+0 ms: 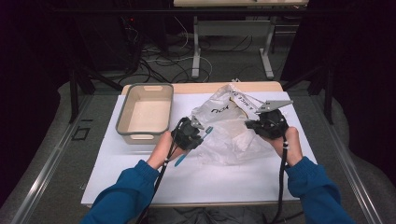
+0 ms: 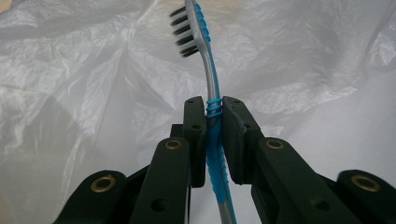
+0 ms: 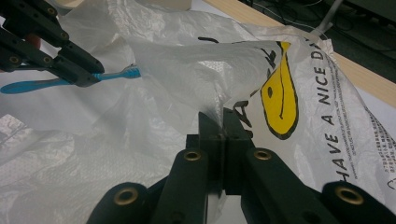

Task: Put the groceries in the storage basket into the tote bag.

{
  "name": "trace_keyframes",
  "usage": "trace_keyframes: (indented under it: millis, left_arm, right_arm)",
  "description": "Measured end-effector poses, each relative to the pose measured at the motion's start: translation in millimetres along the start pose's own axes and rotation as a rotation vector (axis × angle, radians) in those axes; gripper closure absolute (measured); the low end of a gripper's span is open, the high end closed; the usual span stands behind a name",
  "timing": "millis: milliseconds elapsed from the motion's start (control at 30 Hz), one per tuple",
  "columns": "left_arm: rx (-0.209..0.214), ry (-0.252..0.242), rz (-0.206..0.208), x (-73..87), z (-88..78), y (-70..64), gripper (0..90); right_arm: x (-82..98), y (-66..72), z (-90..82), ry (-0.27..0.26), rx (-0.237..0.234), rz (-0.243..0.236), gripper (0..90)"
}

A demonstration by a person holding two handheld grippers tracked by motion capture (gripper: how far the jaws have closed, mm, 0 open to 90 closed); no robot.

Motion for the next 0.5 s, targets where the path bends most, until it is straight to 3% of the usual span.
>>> trace_keyframes:
  millis: [500]
  left_arm:
    - [-0.030,-0.006,-0.027,-13.7,13.4,2.7,80.7]
  right_arm:
    - [0.4,0.2,0.8,0.003,0.003,-0.001,90.0]
Point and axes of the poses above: each handheld gripper's, and its own axes: z roughly forward along the jaws, x roughly out of its underside, y roughly to its left, the point moved 10 cm from there along z, roughly forward along the jaws, and after that the axes turned 11 degrees about -x, right-handed, at the moved point
